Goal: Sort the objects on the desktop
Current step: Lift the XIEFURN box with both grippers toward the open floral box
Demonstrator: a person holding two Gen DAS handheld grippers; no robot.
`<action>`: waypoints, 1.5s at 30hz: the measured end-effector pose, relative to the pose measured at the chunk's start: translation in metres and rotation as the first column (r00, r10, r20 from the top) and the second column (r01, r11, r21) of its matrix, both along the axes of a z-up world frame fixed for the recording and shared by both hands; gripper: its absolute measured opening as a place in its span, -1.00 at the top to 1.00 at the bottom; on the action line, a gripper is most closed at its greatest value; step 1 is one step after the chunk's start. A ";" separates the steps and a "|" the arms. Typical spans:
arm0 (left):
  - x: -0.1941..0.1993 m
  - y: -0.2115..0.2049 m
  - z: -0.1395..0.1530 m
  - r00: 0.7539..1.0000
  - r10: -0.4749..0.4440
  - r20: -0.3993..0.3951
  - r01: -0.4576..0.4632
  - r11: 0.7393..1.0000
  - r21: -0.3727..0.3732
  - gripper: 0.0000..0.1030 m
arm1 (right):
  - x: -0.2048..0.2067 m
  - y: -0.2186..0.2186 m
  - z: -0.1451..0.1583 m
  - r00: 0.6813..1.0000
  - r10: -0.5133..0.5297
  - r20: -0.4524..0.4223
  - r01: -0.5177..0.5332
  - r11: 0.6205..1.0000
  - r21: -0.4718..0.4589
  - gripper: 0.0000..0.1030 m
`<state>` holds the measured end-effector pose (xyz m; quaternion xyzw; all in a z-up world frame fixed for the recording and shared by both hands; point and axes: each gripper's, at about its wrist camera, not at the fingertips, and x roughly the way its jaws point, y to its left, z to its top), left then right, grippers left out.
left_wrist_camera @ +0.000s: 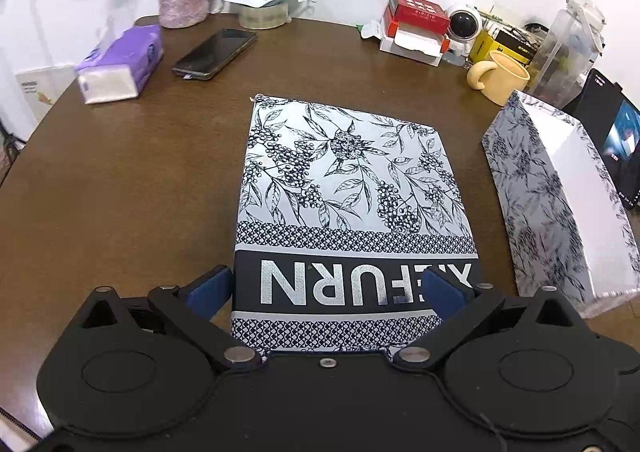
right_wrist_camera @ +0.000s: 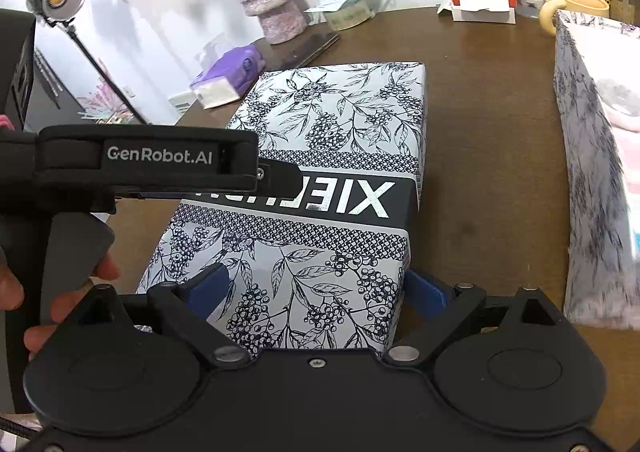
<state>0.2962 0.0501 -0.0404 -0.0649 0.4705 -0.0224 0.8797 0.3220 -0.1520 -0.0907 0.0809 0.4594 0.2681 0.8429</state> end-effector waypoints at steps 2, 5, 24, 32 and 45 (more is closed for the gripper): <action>-0.017 -0.004 0.003 1.000 0.012 0.003 -0.012 1.000 0.001 -0.95 | -0.019 0.003 0.005 1.000 0.009 0.004 -0.009 1.000 0.003 -0.87; -0.044 -0.007 0.007 0.999 0.032 0.011 -0.032 0.999 -0.004 -0.95 | -0.048 0.005 0.013 1.000 0.025 0.011 -0.025 1.000 0.007 -0.87; -0.194 -0.024 0.032 0.992 0.105 0.076 -0.103 0.994 -0.032 -0.95 | -0.206 0.003 0.046 0.995 0.091 0.049 -0.091 0.996 -0.008 -0.87; -0.230 -0.036 0.038 0.991 0.095 0.098 -0.091 0.995 -0.041 -0.95 | -0.258 0.001 0.050 0.997 0.065 0.041 -0.066 0.998 0.009 -0.87; -0.252 -0.068 0.049 0.989 0.031 0.142 -0.026 0.999 -0.040 -0.95 | -0.292 -0.024 0.058 0.997 0.004 0.073 -0.005 1.000 0.010 -0.87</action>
